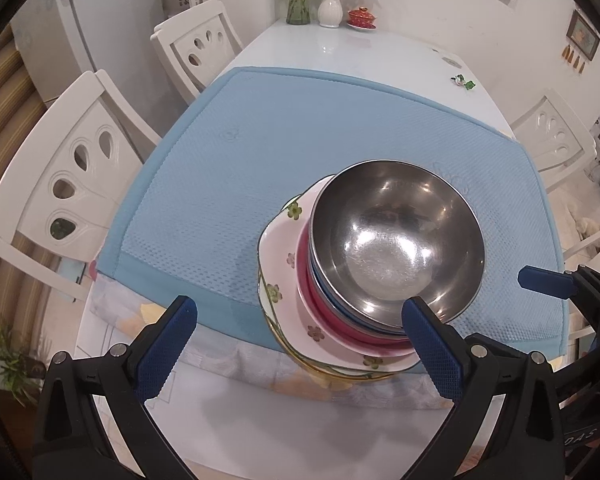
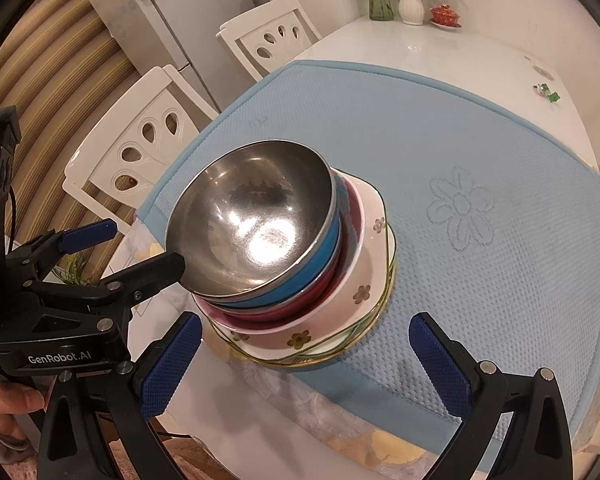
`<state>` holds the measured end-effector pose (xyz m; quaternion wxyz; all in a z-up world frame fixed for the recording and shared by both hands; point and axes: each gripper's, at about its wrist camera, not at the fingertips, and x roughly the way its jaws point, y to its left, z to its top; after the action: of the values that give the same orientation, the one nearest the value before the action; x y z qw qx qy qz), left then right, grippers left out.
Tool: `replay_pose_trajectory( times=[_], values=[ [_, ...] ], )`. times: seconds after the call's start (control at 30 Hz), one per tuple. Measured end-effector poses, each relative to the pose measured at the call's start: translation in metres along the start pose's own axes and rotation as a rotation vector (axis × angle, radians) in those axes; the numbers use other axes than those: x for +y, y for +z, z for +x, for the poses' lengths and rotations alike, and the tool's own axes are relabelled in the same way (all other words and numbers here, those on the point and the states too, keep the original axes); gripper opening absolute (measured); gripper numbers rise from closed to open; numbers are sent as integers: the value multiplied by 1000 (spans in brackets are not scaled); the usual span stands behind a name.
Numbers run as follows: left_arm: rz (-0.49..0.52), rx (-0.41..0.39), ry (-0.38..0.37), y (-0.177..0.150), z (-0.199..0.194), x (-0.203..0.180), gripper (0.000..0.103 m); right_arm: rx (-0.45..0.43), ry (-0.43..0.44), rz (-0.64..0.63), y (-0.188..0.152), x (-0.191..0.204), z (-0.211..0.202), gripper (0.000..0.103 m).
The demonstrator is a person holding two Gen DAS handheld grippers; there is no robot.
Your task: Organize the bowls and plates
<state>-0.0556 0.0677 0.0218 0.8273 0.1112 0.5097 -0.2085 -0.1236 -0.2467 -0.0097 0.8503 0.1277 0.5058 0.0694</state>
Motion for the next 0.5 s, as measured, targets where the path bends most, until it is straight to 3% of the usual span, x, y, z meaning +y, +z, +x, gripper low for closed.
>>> replay_pose_trajectory(
  times=[0.5],
  values=[
    [-1,0,9,0,0,-5,102,0,4,18,-3,-3,-1,103]
  ],
)
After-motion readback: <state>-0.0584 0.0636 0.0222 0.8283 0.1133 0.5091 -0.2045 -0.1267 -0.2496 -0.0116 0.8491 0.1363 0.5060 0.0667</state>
